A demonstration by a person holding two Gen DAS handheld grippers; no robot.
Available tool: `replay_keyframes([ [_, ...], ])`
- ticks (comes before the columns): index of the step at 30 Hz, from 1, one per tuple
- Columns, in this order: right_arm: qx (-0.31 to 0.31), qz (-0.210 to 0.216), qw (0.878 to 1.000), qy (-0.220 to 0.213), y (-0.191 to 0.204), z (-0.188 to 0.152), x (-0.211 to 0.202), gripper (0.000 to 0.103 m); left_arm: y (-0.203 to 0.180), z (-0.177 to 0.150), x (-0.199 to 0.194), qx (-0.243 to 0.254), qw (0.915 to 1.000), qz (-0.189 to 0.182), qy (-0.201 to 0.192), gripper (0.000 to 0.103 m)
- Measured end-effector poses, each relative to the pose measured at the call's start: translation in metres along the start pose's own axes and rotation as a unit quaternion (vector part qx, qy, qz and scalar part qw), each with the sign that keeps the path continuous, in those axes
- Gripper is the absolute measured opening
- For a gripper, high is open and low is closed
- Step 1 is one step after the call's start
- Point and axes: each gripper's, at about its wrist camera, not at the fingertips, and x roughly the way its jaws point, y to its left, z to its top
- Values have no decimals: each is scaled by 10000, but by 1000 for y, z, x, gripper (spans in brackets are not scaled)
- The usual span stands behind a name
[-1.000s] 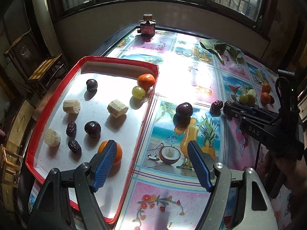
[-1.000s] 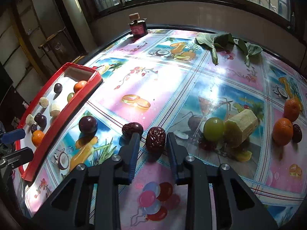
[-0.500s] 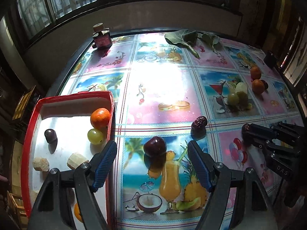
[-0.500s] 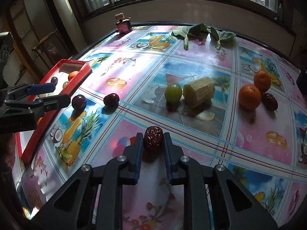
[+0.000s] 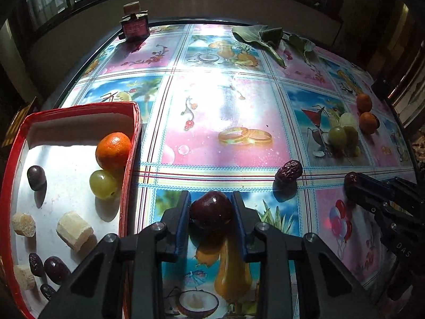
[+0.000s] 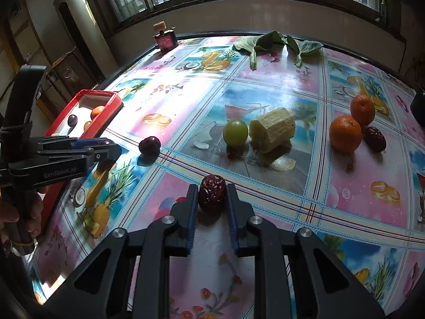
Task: Organize fruits
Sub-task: 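Carry the date and plum into the red tray and open both tools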
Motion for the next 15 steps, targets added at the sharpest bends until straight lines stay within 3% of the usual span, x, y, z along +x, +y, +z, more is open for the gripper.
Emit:
replay_keyframes([
  [15,-473,-591,9971,-79,21,-3,-14,22,-7,-27,-17,-243,9996,-82,-117,29],
])
